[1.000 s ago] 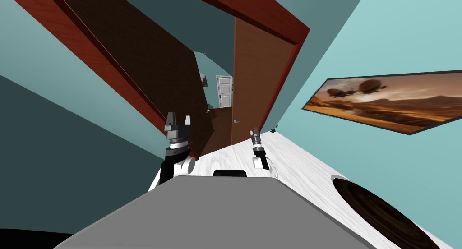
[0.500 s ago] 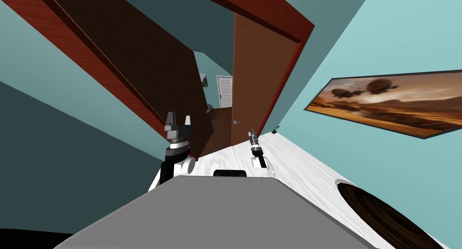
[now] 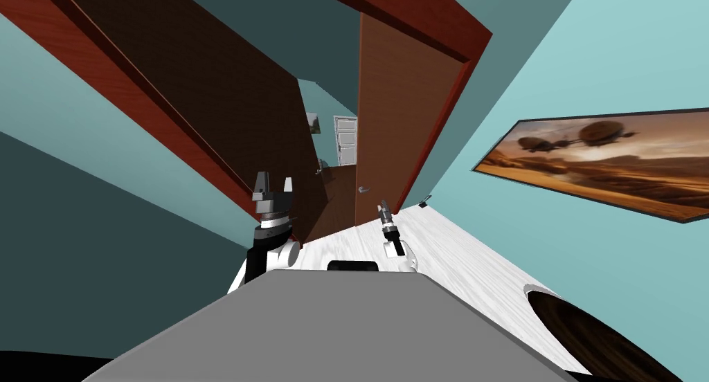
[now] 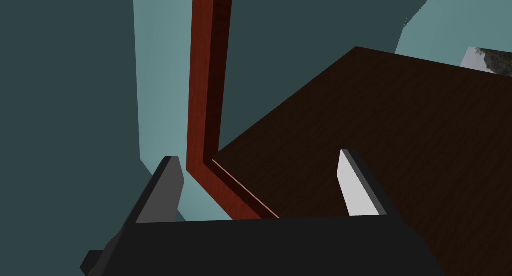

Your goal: Push the door open

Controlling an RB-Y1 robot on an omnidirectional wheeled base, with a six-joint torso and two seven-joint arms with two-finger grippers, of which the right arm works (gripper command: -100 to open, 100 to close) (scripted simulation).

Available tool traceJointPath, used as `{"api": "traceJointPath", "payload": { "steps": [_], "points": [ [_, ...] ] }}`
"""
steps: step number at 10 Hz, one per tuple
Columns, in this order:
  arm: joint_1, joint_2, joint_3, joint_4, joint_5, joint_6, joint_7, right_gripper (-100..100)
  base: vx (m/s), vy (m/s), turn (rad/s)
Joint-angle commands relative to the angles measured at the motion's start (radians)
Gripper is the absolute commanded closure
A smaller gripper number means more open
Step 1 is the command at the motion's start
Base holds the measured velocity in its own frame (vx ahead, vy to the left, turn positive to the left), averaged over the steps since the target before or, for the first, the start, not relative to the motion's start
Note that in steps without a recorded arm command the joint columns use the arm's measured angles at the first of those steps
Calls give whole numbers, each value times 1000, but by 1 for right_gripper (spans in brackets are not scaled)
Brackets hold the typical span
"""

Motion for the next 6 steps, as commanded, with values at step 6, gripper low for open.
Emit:
{"api": "traceJointPath", "payload": {
  "steps": [6],
  "points": [
    [-61, -4, 10, 169, 21, -30, -12, -100, 49, -25, 18]
  ]
}}
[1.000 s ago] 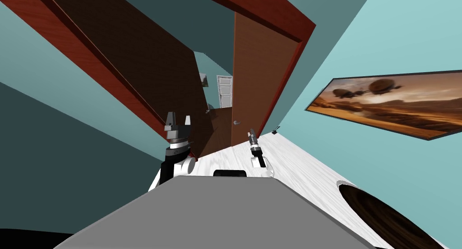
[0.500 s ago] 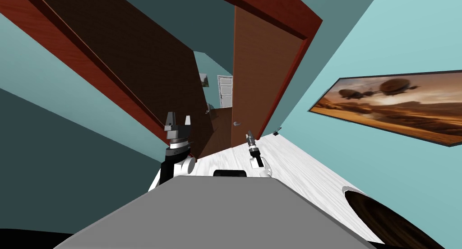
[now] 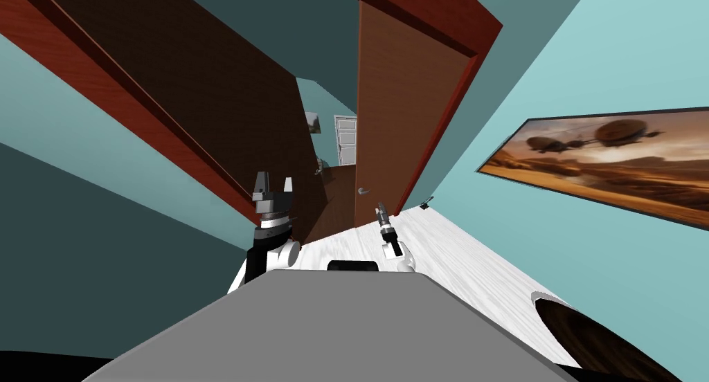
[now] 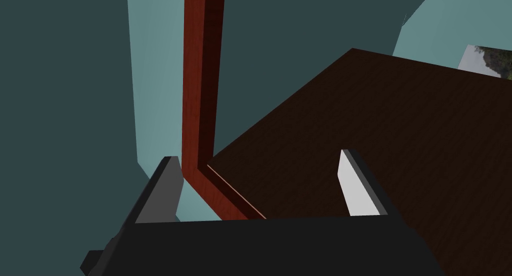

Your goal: Push the door open

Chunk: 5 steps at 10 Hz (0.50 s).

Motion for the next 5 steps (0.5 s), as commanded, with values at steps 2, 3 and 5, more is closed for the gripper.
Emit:
{"api": "traceJointPath", "payload": {
  "steps": [2, 3, 5],
  "points": [
    [-34, -2, 1, 70, 7, -20, -4, -100, 47, -24, 21],
    [-34, -2, 1, 82, 7, -20, -4, -100, 46, -20, 15],
    [-64, -1, 7, 148, 17, -35, -9, -100, 59, -19, 30]
  ]
}}
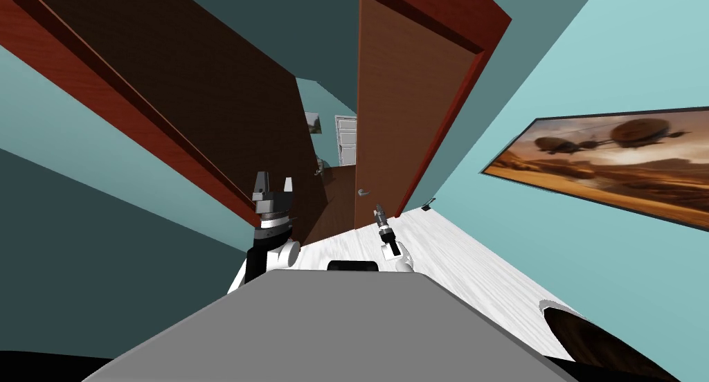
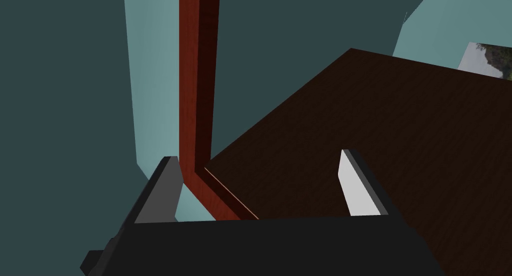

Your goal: Push the door open

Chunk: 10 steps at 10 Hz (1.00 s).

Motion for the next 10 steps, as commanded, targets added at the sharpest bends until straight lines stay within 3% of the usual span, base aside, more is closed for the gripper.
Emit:
{"api": "traceJointPath", "payload": {
  "steps": [1, 2, 5, 8, 10],
  "points": [
    [-24, -1, 4, 50, 8, -10, -6, -100, 99, -35, 36],
    [-24, -1, 4, 65, 8, -10, -6, -100, 76, -32, 14],
    [-65, 1, 11, 163, 22, -31, -12, -100, 71, -35, 26],
    [-78, 1, 13, 200, 26, -37, -14, -100, 54, -22, 14],
    [-99, 3, 17, 253, 33, -48, -17, -100, 61, -28, 18]
  ]
}}
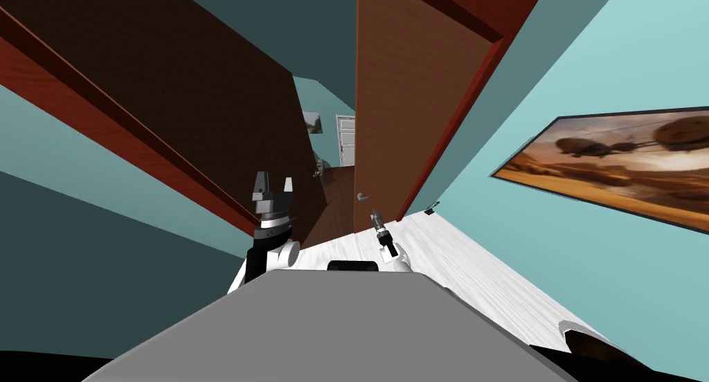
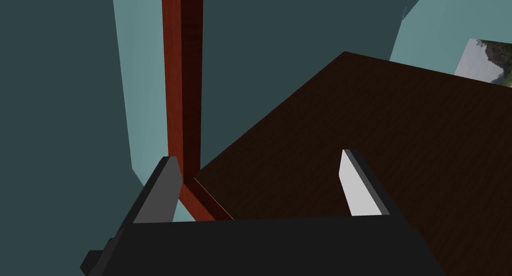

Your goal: Push the door open

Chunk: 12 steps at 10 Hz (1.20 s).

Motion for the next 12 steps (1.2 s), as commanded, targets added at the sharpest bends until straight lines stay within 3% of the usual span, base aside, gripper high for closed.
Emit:
{"api": "traceJointPath", "payload": {
  "steps": [1, 2, 5, 8, 12],
  "points": [
    [-19, 3, 2, 44, 5, -9, -1, -100, 78, -32, 27],
    [-35, 5, 5, 85, 11, -17, -4, -100, 111, -38, 35],
    [-59, 8, 2, 135, 11, -32, -1, -100, 88, -33, 15],
    [-58, 1, -4, 146, 6, -40, 9, -100, 166, 25, 30],
    [-55, 8, -11, 153, -1, -46, 21, -100, 191, 58, 30]
  ]
}}
